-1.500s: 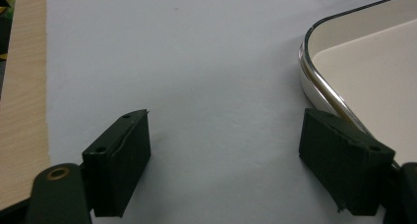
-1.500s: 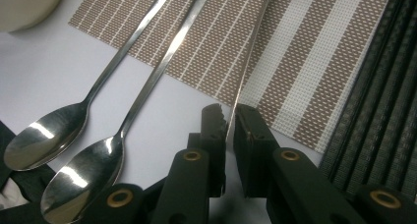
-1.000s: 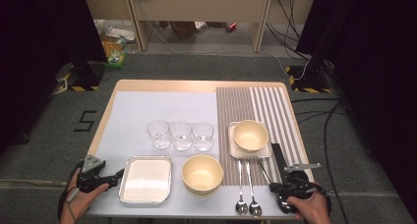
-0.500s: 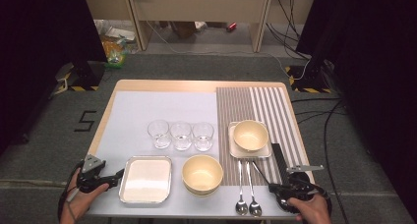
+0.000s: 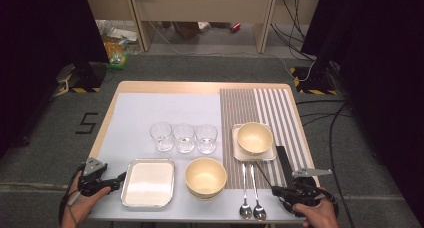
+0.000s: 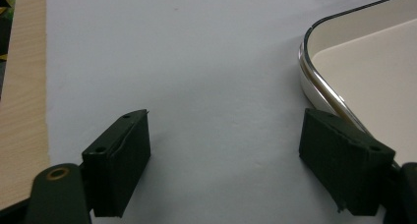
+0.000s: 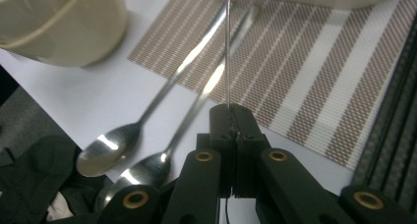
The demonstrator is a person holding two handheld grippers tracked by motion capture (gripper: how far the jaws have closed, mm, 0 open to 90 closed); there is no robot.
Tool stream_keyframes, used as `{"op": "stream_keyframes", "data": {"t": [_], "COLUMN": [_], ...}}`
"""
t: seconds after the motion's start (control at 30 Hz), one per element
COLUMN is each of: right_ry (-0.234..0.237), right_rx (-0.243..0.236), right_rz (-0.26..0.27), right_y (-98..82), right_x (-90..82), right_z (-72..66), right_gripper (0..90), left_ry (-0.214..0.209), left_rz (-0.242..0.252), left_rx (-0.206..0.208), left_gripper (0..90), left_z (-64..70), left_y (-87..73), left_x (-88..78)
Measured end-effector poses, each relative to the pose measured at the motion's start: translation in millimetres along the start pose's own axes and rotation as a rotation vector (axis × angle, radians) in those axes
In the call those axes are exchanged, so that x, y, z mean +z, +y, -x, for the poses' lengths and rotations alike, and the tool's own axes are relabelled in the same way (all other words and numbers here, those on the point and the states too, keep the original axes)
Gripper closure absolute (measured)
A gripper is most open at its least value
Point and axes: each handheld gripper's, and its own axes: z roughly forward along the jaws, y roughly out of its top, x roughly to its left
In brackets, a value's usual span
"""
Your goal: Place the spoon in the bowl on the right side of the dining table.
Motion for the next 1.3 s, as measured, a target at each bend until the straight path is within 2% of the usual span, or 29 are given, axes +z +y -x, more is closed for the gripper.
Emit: {"op": "stream_keyframes", "data": {"t": [0.27, 0.53, 0.9, 1.3], "right_ry": [0.024, 0.022, 0.035, 0.054], "right_rx": [-0.037, -0.031, -0.056, -0.077], "right_rz": [0.042, 0.088, 0.113, 0.161], "right_y": [7.2, 14.6, 24.3, 50.8], "right_x": [-10.2, -12.9, -11.4, -4.7], "right_z": [-9.0, -2.0, -3.0, -7.2], "right_gripper": [89.9, 89.9, 89.9, 89.9], "left_ry": [0.0, 0.0, -0.002, 0.001], "left_rz": [0.0, 0.001, -0.005, 0.0], "left_rx": [0.0, -0.005, -0.008, -0.012], "left_gripper": [18.5, 18.2, 17.7, 17.5], "left_z": [0.0, -0.4, -1.0, -1.0], "left_y": [0.0, 0.0, 0.2, 0.0], "left_x": [0.0, 0.4, 0.2, 0.7]}}
